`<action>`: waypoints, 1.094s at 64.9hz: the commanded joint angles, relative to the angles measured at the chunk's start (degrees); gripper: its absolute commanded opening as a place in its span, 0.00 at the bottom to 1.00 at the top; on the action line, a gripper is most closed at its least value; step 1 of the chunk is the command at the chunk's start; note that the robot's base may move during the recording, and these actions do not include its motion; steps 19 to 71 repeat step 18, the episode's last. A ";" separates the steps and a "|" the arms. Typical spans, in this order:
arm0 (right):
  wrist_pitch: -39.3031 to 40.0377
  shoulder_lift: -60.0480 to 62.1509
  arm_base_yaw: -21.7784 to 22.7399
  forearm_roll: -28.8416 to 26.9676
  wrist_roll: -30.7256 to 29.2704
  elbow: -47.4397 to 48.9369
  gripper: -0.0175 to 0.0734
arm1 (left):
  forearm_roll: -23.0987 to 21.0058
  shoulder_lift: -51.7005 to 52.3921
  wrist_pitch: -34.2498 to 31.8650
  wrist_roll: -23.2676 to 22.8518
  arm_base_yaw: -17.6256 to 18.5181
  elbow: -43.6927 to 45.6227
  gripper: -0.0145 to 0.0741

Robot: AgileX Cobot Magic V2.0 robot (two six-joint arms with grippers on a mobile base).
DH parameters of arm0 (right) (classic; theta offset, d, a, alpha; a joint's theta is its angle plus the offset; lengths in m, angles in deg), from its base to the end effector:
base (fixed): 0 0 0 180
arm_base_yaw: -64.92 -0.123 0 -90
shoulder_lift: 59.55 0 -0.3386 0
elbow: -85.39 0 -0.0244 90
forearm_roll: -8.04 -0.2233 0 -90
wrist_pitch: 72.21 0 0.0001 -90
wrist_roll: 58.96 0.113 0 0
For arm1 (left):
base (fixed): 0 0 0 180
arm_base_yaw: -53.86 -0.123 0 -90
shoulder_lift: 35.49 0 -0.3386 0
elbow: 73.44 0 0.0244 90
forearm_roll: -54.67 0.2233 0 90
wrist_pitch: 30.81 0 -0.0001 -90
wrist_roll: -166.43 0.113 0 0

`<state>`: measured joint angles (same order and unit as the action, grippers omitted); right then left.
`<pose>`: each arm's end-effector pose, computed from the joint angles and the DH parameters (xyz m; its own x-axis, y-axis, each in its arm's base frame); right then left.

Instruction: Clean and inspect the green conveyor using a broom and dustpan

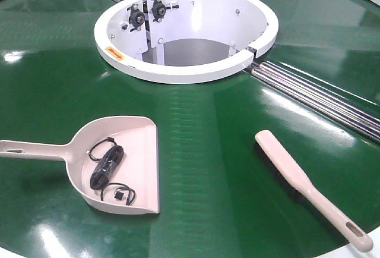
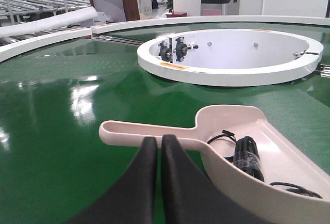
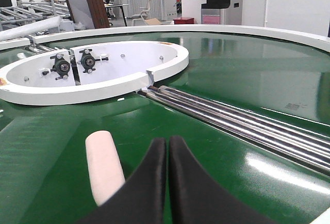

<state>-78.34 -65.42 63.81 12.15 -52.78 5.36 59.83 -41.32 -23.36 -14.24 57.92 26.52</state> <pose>-0.0029 -0.0009 0.1939 -0.0355 0.0358 -0.9987 -0.0104 0.9993 0.0362 -0.0030 0.0015 0.1912 -0.0525 0.0814 -0.9953 0.0634 0.9949 0.0781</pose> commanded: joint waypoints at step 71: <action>3.73 0.60 0.35 0.40 -0.02 -0.25 0.18 | -0.48 0.82 -3.82 -0.70 -0.15 -0.55 0.16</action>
